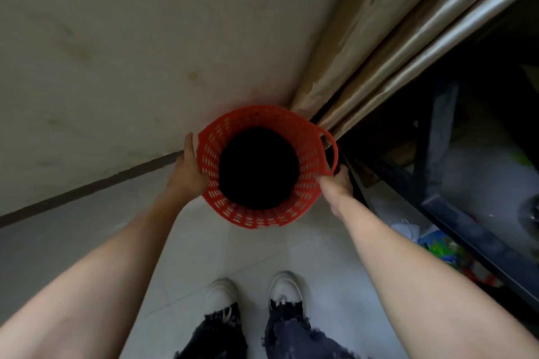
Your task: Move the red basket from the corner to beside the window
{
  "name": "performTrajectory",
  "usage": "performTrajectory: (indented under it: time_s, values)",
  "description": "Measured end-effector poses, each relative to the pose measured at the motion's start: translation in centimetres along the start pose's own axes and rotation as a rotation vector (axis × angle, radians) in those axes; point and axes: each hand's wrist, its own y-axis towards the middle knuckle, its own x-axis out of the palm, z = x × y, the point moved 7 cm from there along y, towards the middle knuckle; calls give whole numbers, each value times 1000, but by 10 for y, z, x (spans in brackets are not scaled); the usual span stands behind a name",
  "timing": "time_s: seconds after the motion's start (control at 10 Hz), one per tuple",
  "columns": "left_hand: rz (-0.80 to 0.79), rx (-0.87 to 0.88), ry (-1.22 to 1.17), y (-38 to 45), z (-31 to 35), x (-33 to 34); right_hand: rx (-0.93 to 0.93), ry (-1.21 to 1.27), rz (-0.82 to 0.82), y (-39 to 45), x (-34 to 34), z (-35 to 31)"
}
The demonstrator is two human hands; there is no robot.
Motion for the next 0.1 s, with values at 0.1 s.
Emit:
performTrajectory:
  time_s: [0.1]
  values:
    - [32,-71,-39,-26,25,-27,12,-70,0,-34,-22,-17]
